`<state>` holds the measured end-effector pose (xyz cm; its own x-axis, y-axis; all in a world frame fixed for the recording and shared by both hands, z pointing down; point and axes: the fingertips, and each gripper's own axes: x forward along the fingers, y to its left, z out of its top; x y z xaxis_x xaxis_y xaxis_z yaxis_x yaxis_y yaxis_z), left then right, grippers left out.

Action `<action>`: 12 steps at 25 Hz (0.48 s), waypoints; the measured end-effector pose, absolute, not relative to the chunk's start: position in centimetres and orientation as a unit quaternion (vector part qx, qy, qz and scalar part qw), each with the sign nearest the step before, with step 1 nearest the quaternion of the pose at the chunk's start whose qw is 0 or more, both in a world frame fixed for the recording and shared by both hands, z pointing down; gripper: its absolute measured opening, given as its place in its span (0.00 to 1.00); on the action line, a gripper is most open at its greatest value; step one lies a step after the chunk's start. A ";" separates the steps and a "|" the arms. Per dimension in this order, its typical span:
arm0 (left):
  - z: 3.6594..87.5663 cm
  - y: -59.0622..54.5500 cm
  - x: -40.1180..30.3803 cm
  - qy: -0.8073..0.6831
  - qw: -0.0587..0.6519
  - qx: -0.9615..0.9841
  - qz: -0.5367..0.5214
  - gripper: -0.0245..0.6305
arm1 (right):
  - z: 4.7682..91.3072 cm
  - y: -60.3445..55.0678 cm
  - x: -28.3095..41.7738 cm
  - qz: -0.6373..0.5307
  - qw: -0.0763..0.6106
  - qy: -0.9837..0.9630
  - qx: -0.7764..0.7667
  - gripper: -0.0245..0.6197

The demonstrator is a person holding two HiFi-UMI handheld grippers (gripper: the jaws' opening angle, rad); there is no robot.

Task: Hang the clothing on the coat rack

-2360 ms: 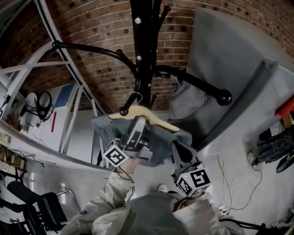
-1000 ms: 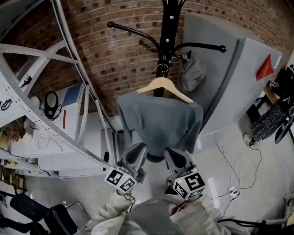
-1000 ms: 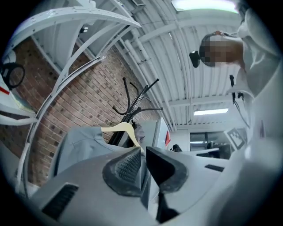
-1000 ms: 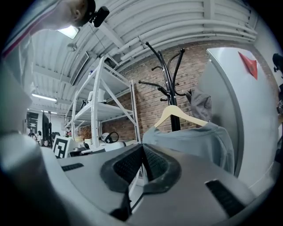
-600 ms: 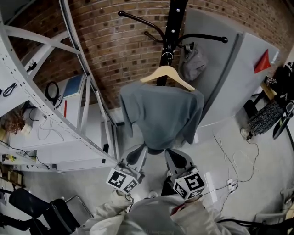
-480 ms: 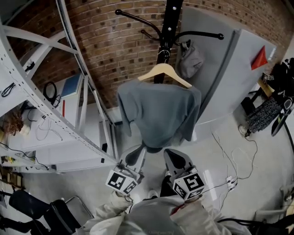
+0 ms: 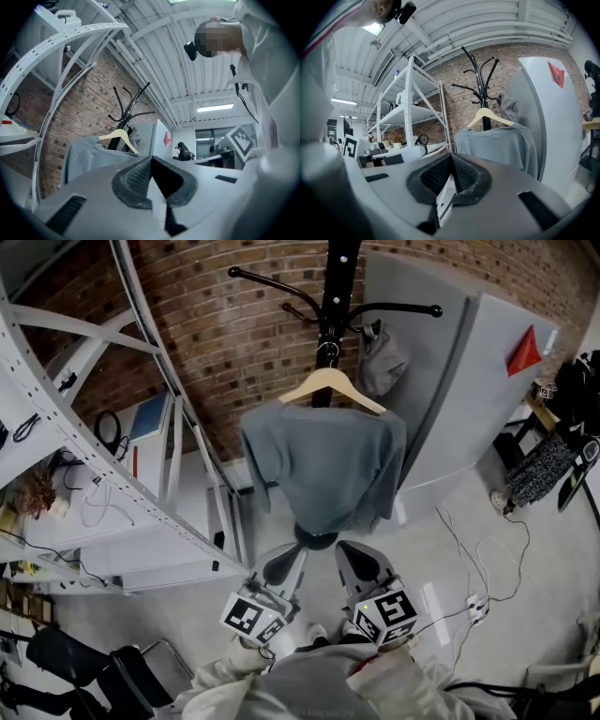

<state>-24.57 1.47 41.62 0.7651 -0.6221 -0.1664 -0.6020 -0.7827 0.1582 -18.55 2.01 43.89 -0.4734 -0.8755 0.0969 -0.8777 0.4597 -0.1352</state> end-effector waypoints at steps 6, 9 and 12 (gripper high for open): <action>42.1 0.9 -23.8 -0.354 0.064 0.928 -0.098 0.05 | 43.4 1.8 -17.5 0.074 0.001 -0.859 0.507 0.08; 41.6 0.7 -22.5 -0.350 0.059 0.930 -0.099 0.05 | 43.2 1.4 -16.3 0.071 -0.003 -0.860 0.506 0.08; 41.2 1.0 -20.8 -0.336 0.047 0.936 -0.094 0.05 | 42.9 0.8 -15.5 0.069 -0.005 -0.863 0.500 0.08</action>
<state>-20.79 1.04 41.20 0.7566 -0.6376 -0.1450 -0.6198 -0.7699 0.1520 -15.46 0.79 42.89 -0.4998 -0.8640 0.0602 -0.8626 0.4902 -0.1251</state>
